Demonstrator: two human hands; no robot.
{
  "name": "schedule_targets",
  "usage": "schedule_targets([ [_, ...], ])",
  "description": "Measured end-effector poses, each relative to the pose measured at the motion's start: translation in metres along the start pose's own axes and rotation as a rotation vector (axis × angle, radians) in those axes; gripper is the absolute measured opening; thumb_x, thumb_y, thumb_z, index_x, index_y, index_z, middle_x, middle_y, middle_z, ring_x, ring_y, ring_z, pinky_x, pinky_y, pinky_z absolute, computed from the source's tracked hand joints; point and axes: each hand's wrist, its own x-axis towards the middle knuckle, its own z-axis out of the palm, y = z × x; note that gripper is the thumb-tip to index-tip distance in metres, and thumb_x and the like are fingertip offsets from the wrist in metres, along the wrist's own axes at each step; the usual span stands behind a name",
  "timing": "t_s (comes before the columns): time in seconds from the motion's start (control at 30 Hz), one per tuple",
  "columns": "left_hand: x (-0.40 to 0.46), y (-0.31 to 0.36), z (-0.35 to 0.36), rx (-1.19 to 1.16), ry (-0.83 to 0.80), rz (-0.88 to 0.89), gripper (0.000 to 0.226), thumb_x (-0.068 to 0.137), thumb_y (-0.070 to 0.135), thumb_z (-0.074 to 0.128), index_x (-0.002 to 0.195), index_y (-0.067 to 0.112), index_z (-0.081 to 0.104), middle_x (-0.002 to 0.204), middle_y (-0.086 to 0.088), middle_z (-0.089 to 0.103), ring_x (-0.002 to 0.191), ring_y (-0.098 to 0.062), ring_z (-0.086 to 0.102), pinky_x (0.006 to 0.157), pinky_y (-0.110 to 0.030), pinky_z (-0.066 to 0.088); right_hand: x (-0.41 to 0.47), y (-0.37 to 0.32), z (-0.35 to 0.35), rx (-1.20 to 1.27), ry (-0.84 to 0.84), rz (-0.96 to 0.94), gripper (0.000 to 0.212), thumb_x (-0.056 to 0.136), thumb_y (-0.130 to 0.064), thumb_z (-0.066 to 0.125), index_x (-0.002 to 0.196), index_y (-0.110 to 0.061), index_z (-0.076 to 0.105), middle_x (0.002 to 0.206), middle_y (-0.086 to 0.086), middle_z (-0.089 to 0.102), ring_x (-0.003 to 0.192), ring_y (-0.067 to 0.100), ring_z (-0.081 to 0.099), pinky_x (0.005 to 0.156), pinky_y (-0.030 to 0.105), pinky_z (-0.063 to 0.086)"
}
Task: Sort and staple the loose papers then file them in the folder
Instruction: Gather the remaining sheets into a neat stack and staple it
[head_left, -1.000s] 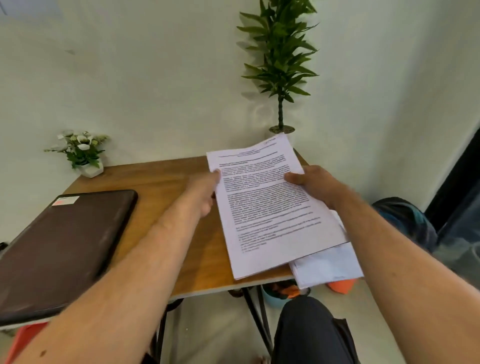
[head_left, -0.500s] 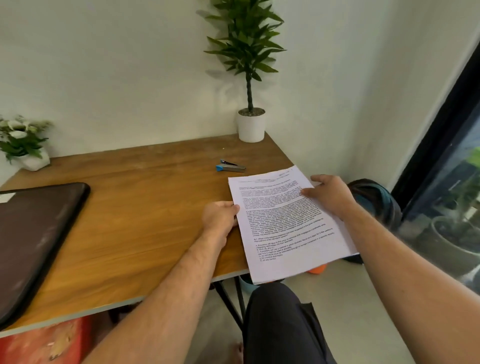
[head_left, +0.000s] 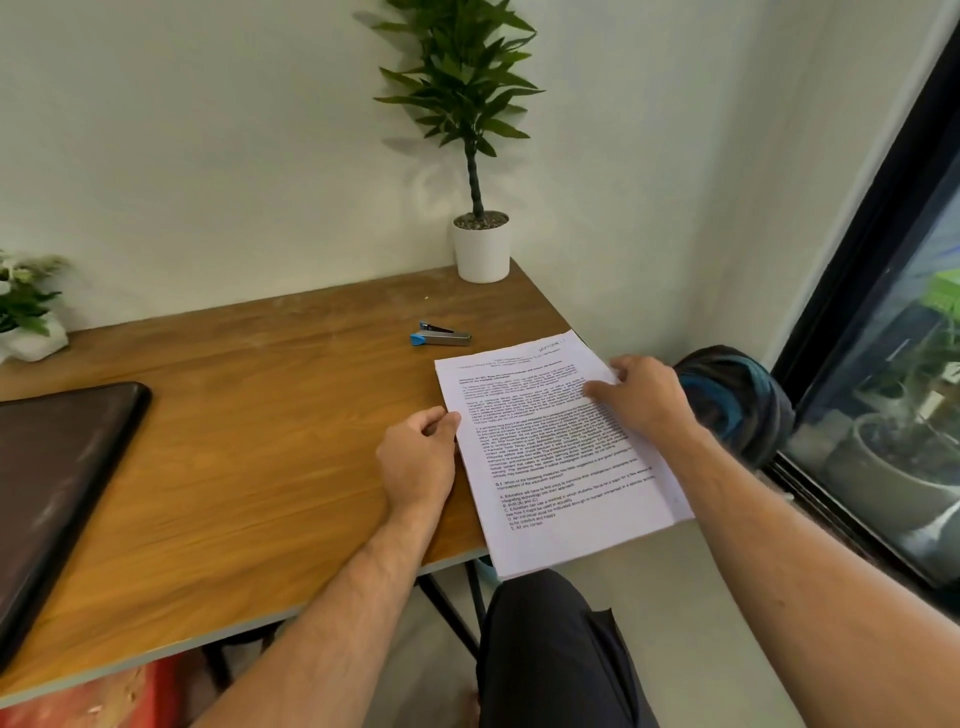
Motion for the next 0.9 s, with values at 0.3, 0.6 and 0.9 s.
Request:
schedule_targets([
  [0.3,-0.02,0.003,0.0,-0.177,-0.144,-0.162,0.037,0.101,0.011,0.058,0.136,0.022,0.06,0.099,0.014,0.07,0.088,-0.005,0.068,0.066,-0.019,0.054,-0.014,-0.013,0.01,0.003,-0.074,0.168,0.035,0.09,-0.038,0.073,0.089,-0.005,0.06,0.075,0.002,0.057,0.063,0.013,0.053,0.047,0.023,0.033],
  [0.6,-0.009,-0.004,-0.035,-0.012,-0.017,-0.082,0.031,0.102,0.012,0.053,0.13,0.017,0.068,0.115,0.014,0.066,0.098,-0.008,0.062,0.073,-0.015,0.048,-0.021,-0.044,0.029,0.011,-0.099,0.082,0.031,0.089,-0.037,0.074,0.089,-0.007,0.066,0.088,0.006,0.068,0.075,0.019,0.062,0.05,0.025,0.038],
  [0.9,0.021,-0.029,-0.088,-0.08,0.092,-0.188,0.024,0.096,0.018,0.067,0.118,0.019,0.076,0.116,0.005,0.074,0.1,-0.009,0.065,0.077,-0.019,0.048,-0.034,-0.09,0.067,0.054,-0.085,0.073,0.025,0.091,-0.029,0.073,0.082,-0.009,0.06,0.086,0.003,0.066,0.065,0.014,0.057,0.046,0.023,0.038],
])
